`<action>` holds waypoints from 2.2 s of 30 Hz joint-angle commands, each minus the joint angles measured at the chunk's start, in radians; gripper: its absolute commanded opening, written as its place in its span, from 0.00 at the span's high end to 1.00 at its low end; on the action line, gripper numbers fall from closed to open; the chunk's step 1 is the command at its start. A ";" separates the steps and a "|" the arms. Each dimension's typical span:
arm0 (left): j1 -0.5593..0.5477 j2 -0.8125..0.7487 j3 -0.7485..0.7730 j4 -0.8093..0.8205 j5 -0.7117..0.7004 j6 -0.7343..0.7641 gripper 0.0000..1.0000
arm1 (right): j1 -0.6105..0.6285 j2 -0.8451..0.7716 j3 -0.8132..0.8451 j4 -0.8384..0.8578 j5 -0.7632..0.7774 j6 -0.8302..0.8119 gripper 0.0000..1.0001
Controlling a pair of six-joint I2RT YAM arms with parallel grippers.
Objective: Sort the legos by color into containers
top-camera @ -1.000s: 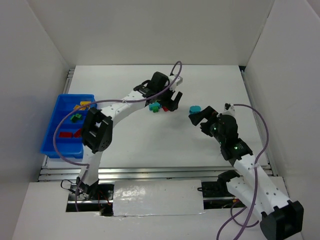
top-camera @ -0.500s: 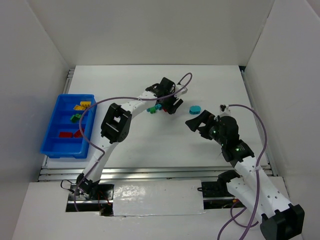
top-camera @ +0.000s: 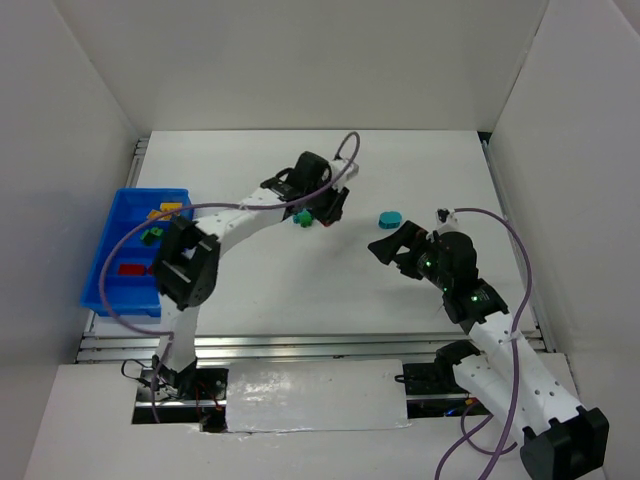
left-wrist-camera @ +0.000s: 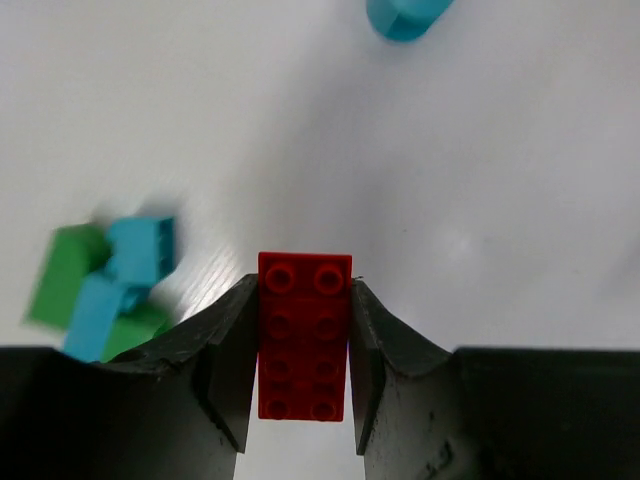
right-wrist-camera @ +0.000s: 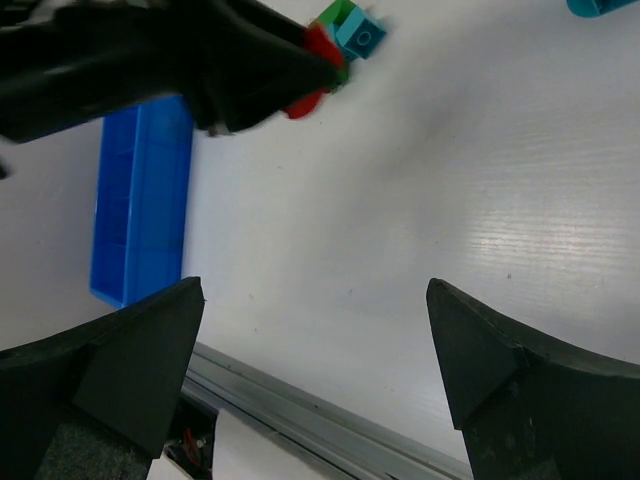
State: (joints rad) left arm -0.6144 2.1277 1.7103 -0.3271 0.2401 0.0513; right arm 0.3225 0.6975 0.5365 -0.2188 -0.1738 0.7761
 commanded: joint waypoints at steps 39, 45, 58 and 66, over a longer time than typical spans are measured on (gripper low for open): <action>0.890 -0.651 -0.578 -0.360 -0.937 -1.286 0.81 | 0.004 0.112 0.019 0.067 -0.151 -0.055 0.00; 0.895 -0.670 -0.627 -0.340 -0.952 -1.318 0.44 | 0.003 0.145 0.017 0.078 -0.179 -0.058 0.00; 0.866 -0.733 -0.624 -0.318 -0.912 -1.241 0.07 | 0.001 0.209 0.017 0.073 -0.066 -0.060 0.00; 0.544 -0.833 -0.546 -0.063 -0.712 -0.823 0.01 | -0.026 0.546 0.323 -0.144 0.218 -0.115 0.00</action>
State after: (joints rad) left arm 0.0113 1.3323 1.1019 -0.5285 -0.5961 -0.9848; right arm 0.3195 1.1568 0.7166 -0.2882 -0.1013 0.7116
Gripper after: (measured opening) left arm 0.990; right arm 0.997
